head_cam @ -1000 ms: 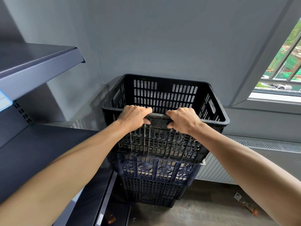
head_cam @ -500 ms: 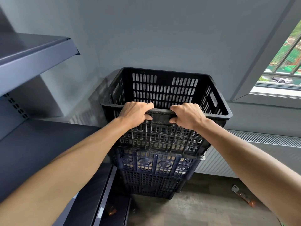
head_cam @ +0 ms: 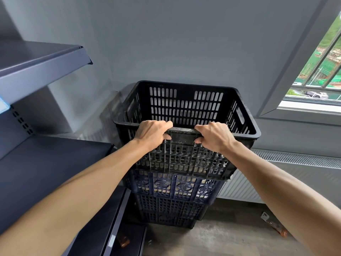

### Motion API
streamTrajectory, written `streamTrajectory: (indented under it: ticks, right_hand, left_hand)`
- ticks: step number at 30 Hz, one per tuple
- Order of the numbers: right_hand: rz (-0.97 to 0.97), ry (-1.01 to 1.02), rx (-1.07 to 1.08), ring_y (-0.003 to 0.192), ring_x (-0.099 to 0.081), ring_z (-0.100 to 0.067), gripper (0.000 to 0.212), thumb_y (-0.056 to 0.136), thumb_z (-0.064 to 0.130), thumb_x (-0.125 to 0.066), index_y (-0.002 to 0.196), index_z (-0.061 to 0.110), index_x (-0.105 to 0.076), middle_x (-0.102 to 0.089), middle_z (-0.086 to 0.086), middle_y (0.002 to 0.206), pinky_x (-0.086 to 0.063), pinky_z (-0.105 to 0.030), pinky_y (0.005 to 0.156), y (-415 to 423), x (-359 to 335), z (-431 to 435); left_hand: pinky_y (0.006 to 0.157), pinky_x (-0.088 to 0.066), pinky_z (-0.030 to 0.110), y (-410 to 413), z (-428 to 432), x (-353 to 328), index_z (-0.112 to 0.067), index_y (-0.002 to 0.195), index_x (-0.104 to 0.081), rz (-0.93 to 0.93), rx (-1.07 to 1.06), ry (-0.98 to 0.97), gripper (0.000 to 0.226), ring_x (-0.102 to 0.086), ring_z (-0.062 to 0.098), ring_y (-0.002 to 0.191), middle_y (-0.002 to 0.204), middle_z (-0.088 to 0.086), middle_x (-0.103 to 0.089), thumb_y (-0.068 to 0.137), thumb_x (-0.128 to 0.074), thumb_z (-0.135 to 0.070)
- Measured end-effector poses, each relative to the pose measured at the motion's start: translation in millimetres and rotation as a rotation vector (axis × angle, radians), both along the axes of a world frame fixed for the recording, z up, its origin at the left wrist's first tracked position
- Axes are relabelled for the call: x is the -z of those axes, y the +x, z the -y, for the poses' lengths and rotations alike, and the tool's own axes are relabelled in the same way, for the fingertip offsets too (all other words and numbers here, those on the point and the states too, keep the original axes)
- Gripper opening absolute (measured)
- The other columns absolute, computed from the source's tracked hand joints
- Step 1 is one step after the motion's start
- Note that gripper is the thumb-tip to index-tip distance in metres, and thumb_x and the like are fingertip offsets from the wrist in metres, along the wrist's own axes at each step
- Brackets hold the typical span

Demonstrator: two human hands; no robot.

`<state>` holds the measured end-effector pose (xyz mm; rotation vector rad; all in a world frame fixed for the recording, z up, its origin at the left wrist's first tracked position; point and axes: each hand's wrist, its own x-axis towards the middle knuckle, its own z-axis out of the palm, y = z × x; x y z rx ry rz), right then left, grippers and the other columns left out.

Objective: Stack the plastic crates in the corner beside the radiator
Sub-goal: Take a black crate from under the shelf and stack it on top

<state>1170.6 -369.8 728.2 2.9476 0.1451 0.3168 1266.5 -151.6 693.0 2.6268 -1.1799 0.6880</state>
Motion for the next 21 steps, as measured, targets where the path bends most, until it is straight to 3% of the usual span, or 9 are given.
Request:
streamTrajectory:
  ticks: [5, 14, 21]
  right_hand:
    - [0.032, -0.003, 0.014, 0.065, -0.064, -0.023, 0.035, 0.091, 0.047, -0.061, 0.105, 0.016, -0.056, -0.067, -0.002, 0.074, -0.046, -0.03, 0.054, -6, 9, 7]
    - [0.02, 0.009, -0.056, 0.066, -0.065, -0.026, 0.036, 0.09, 0.048, -0.062, 0.105, 0.016, -0.055, -0.066, -0.003, 0.073, -0.05, -0.032, 0.056, 1, 9, 14]
    - [0.072, -0.017, -0.071, 0.054, -0.049, -0.021, 0.038, 0.091, 0.047, -0.061, 0.108, 0.014, -0.056, -0.054, 0.002, 0.063, -0.038, -0.027, 0.051, 1, 10, 14]
  left_hand:
    - [0.059, -0.037, 0.027, -2, 7, -1, -0.016, 0.101, -0.06, -0.006, 0.011, 0.043, 0.034, -0.059, 0.015, 0.062, 0.07, -0.005, -0.06, 0.083, -0.068, -0.045]
    - [0.06, -0.036, 0.027, 0, 6, -4, -0.015, 0.102, -0.06, -0.033, 0.005, 0.042, 0.036, -0.058, 0.016, 0.063, 0.071, -0.004, -0.06, 0.083, -0.069, -0.045]
    - [0.055, -0.032, 0.026, 1, 3, -8, -0.015, 0.092, -0.06, 0.021, 0.009, 0.076, 0.037, -0.052, 0.015, 0.055, 0.063, -0.006, -0.058, 0.082, -0.07, -0.048]
